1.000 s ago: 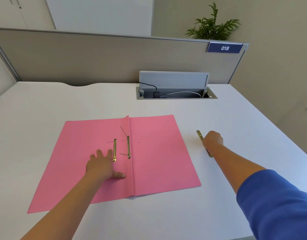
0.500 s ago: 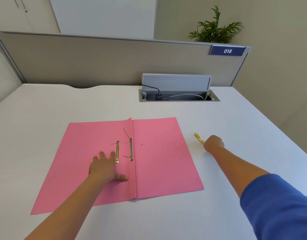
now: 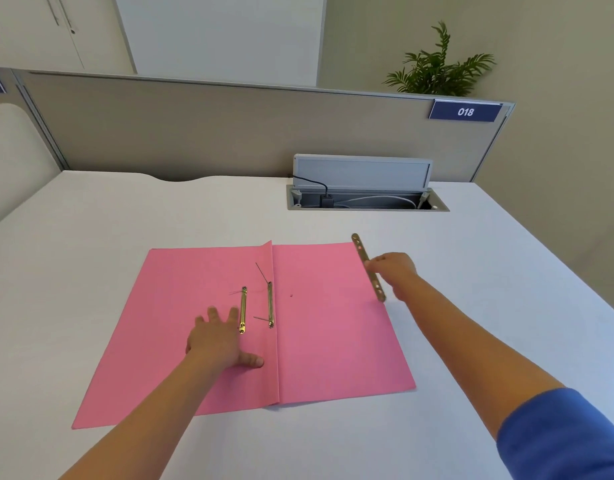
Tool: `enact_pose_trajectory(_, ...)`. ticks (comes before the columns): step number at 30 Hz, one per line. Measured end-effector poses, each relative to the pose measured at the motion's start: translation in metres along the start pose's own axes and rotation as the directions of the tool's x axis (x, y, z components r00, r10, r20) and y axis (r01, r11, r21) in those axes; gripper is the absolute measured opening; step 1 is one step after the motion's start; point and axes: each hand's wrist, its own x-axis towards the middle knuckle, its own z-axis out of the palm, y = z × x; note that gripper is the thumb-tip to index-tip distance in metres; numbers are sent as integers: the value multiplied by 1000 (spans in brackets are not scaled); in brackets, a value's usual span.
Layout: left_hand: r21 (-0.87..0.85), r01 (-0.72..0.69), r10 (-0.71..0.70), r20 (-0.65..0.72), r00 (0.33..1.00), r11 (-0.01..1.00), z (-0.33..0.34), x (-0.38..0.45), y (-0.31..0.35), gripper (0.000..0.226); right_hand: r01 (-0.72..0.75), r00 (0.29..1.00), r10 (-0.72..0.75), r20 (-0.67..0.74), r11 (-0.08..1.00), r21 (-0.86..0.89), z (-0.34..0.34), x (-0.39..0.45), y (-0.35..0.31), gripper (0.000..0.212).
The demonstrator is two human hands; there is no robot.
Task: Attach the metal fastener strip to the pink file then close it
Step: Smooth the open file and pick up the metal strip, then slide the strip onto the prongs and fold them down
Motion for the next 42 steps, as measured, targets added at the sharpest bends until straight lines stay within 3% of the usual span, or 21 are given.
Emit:
enact_pose_trajectory(2,-5,-3,3,-2,1000,1000,-1,-2,1,126,4,992,-22,124,990,139,13,-15,-14,7)
enact_pose_trajectory(5,3,-2,2,-4,1000,1000,-1,-3,1,126,-43,961,-13,276,980,195,31,-36,-28,6)
enact_pose_trajectory(12,1,-16,16,26,1000,1000,-4,-4,1,122,-142,913,36,406,962,235,66,-60,-35,9)
enact_pose_trajectory(15,-248,-38,60,81,995,968,-17,0,-6,100,-170,902,52,428,955,242,79,-64,-35,8)
enact_pose_trajectory(17,-413,-68,72,-4,997,908,-29,5,-12,81,-182,900,58,433,951,250,86,-65,-37,8)
enact_pose_trajectory(19,-560,-110,31,-149,988,821,-38,10,-13,67,-193,899,64,433,946,260,89,-65,-37,10)
enact_pose_trajectory(20,-669,-133,4,-190,982,732,-40,14,-13,61,-196,900,67,432,945,263,90,-65,-38,10)
enact_pose_trajectory(23,-952,-135,-20,-146,989,274,-44,25,-7,47,-199,900,70,430,944,263,96,-64,-43,11)
enact_pose_trajectory(24,-979,-118,-16,-122,992,169,-45,29,-4,45,-198,900,71,430,946,258,98,-65,-45,11)
enact_pose_trajectory(27,-998,-60,28,-61,998,-11,-43,40,4,46,-188,902,70,427,953,240,105,-64,-49,13)
enact_pose_trajectory(35,-972,35,152,-1,988,-233,-46,48,23,38,-194,902,98,420,962,193,119,-60,-51,17)
enact_pose_trajectory(42,-946,42,223,-32,974,-321,-39,48,28,47,-178,897,70,436,961,213,125,-60,-49,16)
